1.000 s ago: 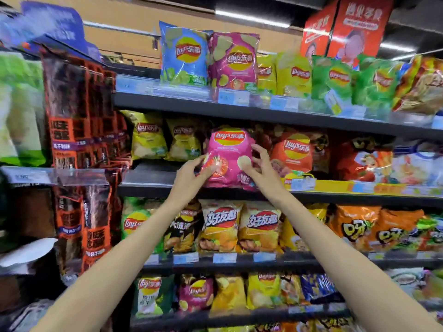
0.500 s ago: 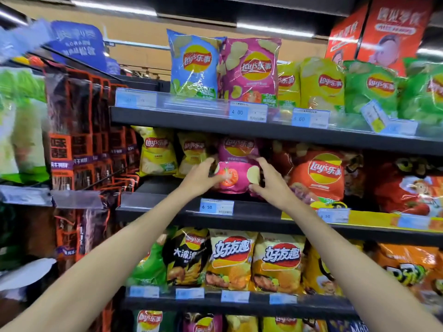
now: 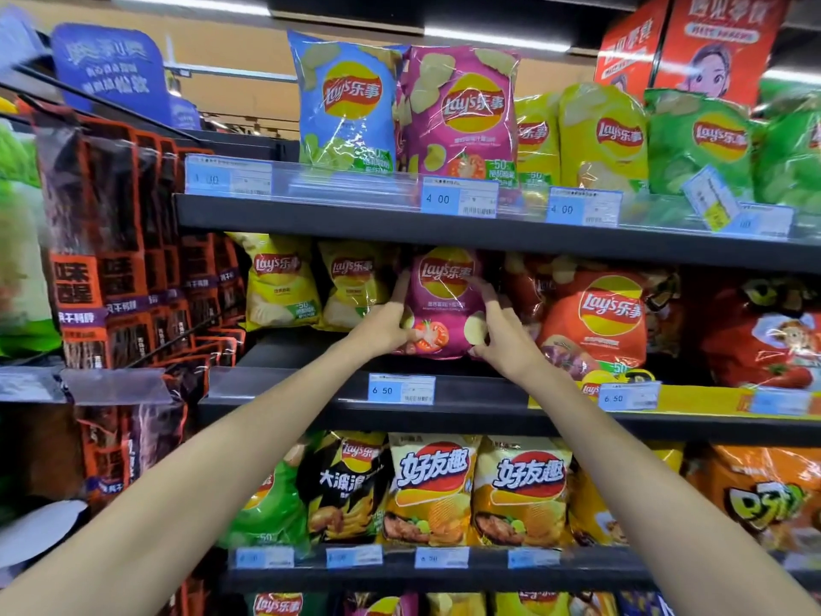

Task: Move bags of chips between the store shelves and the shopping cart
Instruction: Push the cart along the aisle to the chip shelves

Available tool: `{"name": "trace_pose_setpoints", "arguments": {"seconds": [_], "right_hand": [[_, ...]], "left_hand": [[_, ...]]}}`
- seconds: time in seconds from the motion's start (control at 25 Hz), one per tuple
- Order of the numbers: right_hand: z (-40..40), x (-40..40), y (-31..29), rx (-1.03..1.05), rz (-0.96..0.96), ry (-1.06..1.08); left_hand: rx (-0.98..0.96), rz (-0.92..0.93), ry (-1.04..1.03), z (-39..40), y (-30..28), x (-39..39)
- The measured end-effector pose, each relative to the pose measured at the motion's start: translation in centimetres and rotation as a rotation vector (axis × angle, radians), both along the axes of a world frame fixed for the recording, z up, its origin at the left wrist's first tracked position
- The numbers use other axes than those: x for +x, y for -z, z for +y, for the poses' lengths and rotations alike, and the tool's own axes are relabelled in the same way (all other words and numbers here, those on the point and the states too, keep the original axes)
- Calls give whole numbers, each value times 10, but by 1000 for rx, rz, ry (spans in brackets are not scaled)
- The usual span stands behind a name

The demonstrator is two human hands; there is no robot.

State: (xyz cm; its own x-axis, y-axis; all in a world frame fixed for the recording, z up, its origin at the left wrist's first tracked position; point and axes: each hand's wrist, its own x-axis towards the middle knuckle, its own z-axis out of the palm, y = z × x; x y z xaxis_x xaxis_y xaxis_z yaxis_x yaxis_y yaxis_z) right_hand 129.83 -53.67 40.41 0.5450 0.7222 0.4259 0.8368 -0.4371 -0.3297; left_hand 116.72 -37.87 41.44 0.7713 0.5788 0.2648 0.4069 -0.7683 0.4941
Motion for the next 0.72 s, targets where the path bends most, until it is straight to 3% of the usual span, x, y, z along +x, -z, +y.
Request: {"name": "trace_pose_setpoints", "arguments": {"seconds": [0.4,0.72], "right_hand": [[-18,-6,0,42,29,-78],[-47,-15,-2,46,-33,-116]], "left_hand": [[38,0,3,-15,5,-3],[231,-34,-92,-49,7,-44]]}}
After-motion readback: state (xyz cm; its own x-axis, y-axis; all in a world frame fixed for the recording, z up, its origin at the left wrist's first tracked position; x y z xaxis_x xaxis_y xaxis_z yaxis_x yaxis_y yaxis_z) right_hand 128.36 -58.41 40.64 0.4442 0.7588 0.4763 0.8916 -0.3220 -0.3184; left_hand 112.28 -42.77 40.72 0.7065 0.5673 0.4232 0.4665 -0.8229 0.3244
